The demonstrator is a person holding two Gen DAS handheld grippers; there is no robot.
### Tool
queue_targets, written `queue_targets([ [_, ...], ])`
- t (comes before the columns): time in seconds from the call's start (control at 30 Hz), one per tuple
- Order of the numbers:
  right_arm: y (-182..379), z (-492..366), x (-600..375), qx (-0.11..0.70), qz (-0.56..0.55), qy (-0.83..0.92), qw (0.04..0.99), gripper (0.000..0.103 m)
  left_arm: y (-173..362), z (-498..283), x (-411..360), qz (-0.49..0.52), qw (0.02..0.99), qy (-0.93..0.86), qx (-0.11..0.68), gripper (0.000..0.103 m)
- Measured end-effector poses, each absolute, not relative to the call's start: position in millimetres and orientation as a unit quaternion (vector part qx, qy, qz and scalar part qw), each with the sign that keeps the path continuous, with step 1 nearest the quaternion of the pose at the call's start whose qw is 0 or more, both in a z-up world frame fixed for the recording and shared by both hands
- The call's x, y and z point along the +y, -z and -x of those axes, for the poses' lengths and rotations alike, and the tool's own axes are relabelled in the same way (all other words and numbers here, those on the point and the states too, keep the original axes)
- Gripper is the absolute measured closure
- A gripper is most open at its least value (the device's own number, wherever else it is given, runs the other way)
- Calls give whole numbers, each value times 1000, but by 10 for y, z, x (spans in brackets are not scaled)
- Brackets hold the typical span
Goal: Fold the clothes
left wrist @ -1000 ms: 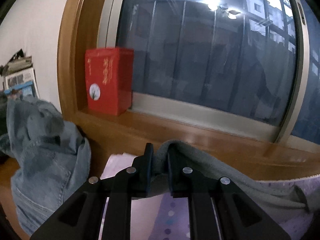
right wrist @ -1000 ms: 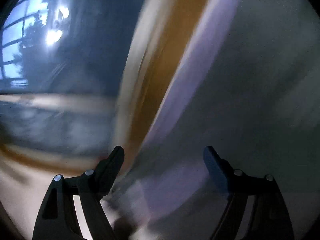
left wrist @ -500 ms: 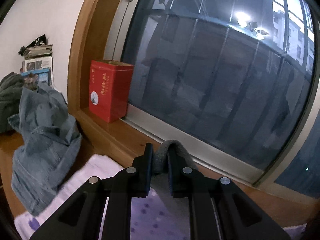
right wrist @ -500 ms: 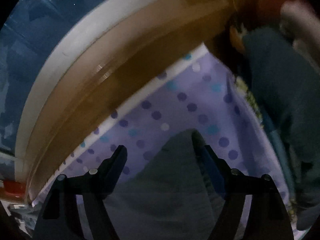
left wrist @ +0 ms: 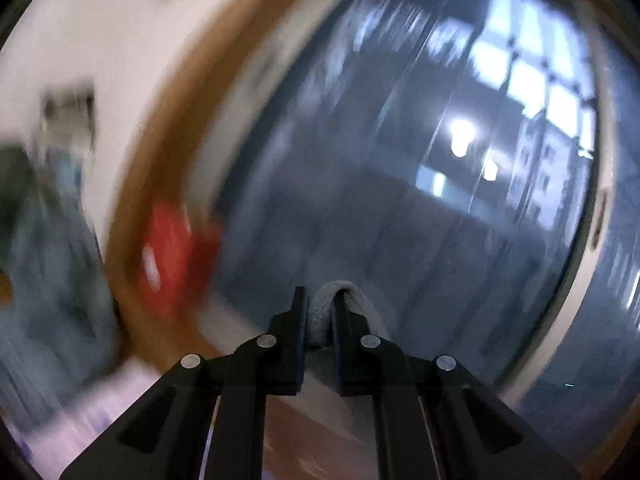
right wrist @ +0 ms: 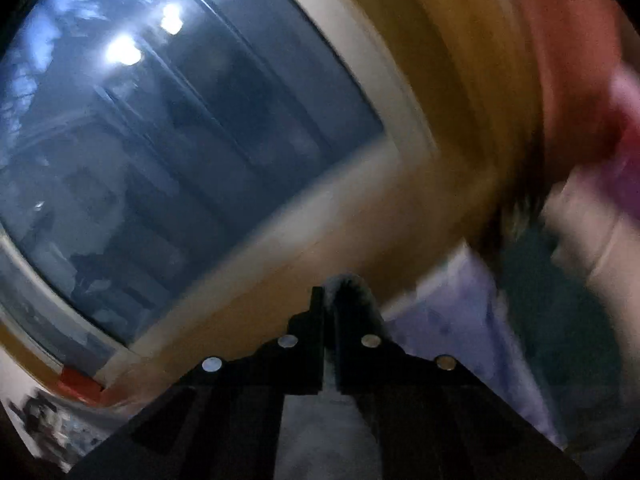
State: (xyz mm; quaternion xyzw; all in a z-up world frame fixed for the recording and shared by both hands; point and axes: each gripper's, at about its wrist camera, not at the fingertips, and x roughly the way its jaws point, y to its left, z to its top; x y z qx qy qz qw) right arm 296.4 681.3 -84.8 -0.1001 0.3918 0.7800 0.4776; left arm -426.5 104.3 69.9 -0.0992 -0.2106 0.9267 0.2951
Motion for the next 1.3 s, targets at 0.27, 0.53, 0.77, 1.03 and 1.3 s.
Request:
queue_targets([
  [0.27,1464,-3385,6849,505,85,-712,481,101,116,4502,564,188,222,-936,-199,93],
  [0.53,1468,-3238,6907,502,126,-709,479,101,844,4696,526,287,174,-922,-192,84],
  [0.77,1554,-2966,7002,484,176,-707,484,100,967,4845,582,306,155,-914,-217,84],
  [1.03,1351,-2829,7083,460,122,-748,462,100,669,5014,706,268,156,-924,-224,84],
  [1.3,1671,-2544,7298,456,181,-734,470,100,843,5287,972,304,129,-919,-214,84],
])
